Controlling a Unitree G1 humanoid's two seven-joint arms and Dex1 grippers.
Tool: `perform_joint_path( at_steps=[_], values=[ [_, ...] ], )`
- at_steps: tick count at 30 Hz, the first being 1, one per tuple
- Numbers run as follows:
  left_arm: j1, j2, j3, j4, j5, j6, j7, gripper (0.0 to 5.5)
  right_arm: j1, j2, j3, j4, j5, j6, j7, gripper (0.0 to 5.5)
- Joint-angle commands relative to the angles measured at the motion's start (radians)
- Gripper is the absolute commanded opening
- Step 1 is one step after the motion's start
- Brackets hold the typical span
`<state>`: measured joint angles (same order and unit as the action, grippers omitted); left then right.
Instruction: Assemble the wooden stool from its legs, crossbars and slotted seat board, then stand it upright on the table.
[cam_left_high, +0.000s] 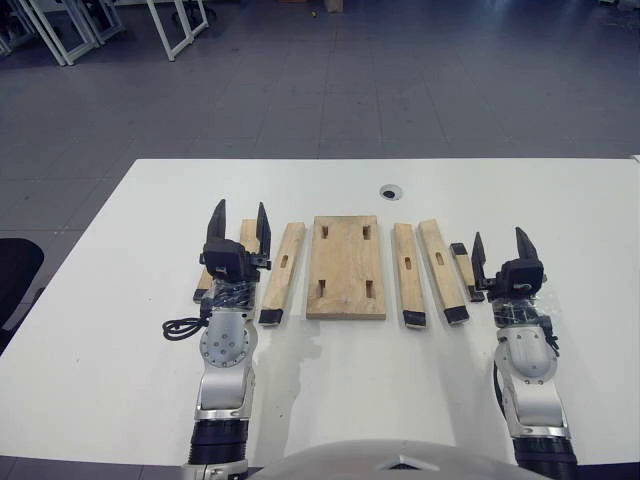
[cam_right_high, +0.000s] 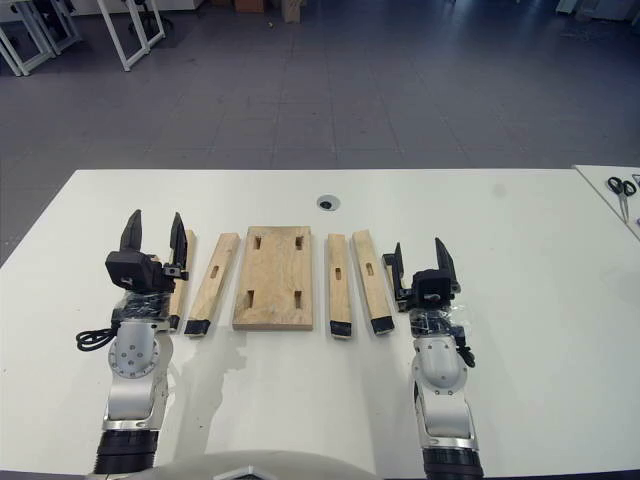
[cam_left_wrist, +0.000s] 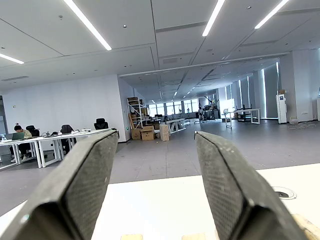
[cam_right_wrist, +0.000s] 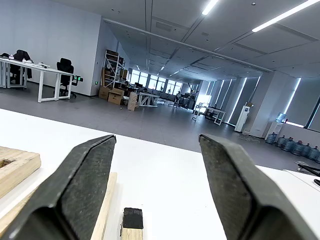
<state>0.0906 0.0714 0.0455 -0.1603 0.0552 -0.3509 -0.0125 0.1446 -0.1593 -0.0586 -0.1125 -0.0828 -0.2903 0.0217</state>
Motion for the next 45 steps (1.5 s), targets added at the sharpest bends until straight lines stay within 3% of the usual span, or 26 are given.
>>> perform_joint_path(
  at_steps=[1,11,14,21,25,34,37,41,45],
  values=[
    [-0.002,0.000,0.004,0.000,0.006,0.015,0.008,2.80,-0.009,0.003,-0.005,0.005,0.000,0.006,-0.003,3.05],
    [-0.001,0.002,0.003,-0.002,0.005,0.014,0.002,2.80,-0.007,0.003,-0.005,0.006,-0.002,0.009,-0.010,3.05],
    [0.002,-0.004,-0.002,-0.002,0.000,0.007,0.001,2.34,-0.006,-0.001,-0.008,0.009,0.001,0.008,-0.008,3.01],
    [0.002,0.006,-0.008,0.007,-0.005,-0.004,-0.016,2.29,-0.006,-0.002,-0.007,0.007,0.000,0.011,-0.005,3.01],
    [0.001,-0.011,0.008,0.016,-0.039,-0.004,-0.008,2.89,-0.007,0.000,-0.007,0.009,-0.002,0.011,-0.008,3.01],
    [-0.002,-0.013,0.001,0.014,-0.026,0.017,-0.003,2.94,-0.012,-0.003,-0.014,0.000,-0.001,0.022,-0.011,3.01],
    [0.005,-0.009,0.005,0.002,-0.011,0.027,0.004,2.94,-0.060,-0.014,-0.019,-0.058,-0.010,0.124,-0.008,3.01],
    [0.002,-0.005,-0.002,-0.010,-0.001,0.063,-0.002,2.94,-0.095,-0.034,-0.021,-0.107,0.050,0.402,0.060,3.01],
    [-0.003,0.000,-0.007,-0.019,0.007,0.097,-0.008,2.94,-0.089,-0.029,-0.035,-0.127,0.082,0.493,0.070,3.01]
  ],
)
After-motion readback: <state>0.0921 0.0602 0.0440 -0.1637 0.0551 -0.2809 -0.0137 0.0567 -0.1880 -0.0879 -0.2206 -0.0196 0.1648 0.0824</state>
